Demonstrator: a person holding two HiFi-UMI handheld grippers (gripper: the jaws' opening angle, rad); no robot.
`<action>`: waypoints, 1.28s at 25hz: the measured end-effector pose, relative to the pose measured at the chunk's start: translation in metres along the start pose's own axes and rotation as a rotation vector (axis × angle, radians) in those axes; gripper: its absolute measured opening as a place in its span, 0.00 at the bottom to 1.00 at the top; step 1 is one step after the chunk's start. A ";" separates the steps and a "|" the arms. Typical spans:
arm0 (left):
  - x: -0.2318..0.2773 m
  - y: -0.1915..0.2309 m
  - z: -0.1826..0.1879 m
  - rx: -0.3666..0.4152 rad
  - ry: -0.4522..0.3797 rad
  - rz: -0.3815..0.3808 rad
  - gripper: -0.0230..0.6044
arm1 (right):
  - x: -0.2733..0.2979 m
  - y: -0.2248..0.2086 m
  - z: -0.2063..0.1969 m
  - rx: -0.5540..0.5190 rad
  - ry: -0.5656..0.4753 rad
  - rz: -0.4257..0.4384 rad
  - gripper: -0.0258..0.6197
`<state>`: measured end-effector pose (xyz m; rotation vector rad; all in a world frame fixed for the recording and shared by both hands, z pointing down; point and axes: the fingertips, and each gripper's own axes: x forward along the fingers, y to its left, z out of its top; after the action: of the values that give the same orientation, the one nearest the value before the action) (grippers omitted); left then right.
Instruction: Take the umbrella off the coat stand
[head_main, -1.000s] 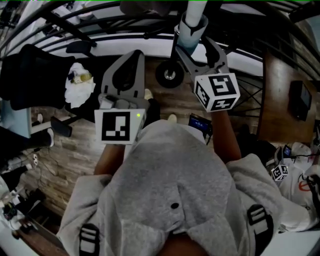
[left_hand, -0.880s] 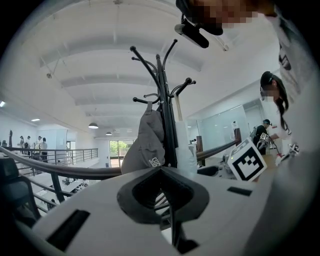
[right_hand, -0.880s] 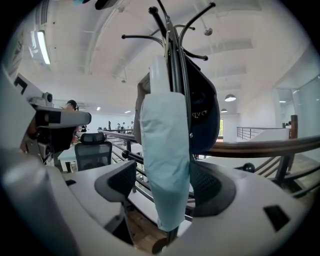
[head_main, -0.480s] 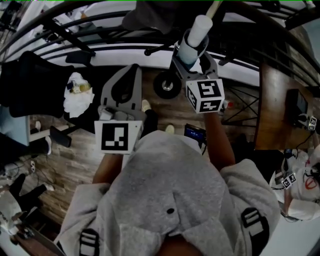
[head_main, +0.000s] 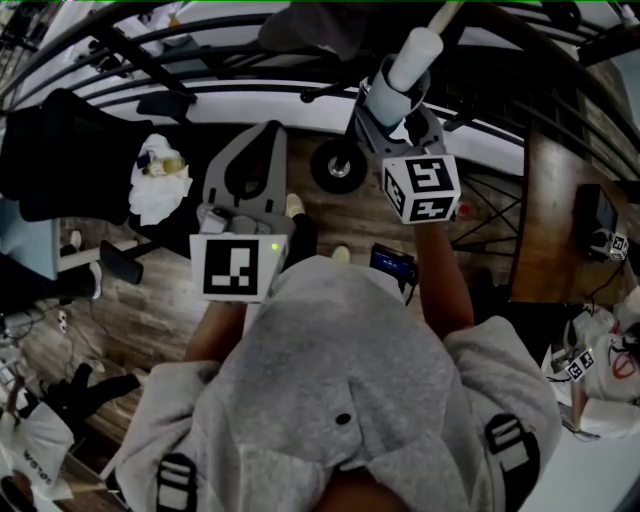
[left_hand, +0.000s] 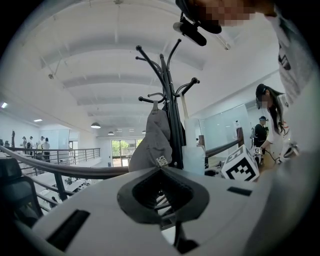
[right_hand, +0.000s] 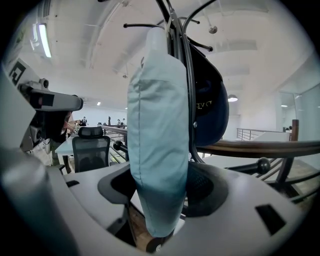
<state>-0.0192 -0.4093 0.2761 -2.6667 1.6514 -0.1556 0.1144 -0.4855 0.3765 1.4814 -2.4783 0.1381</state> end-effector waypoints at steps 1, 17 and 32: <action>-0.002 0.000 0.000 -0.001 0.000 0.000 0.05 | -0.002 0.000 0.000 -0.001 0.001 -0.003 0.47; -0.012 -0.007 0.009 0.015 -0.024 0.011 0.05 | -0.024 -0.010 0.040 0.025 -0.087 -0.010 0.47; -0.013 -0.022 0.021 0.027 -0.058 0.004 0.05 | -0.056 -0.026 0.108 0.036 -0.200 0.010 0.47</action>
<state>-0.0033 -0.3894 0.2550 -2.6221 1.6263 -0.0984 0.1449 -0.4726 0.2561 1.5680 -2.6520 0.0383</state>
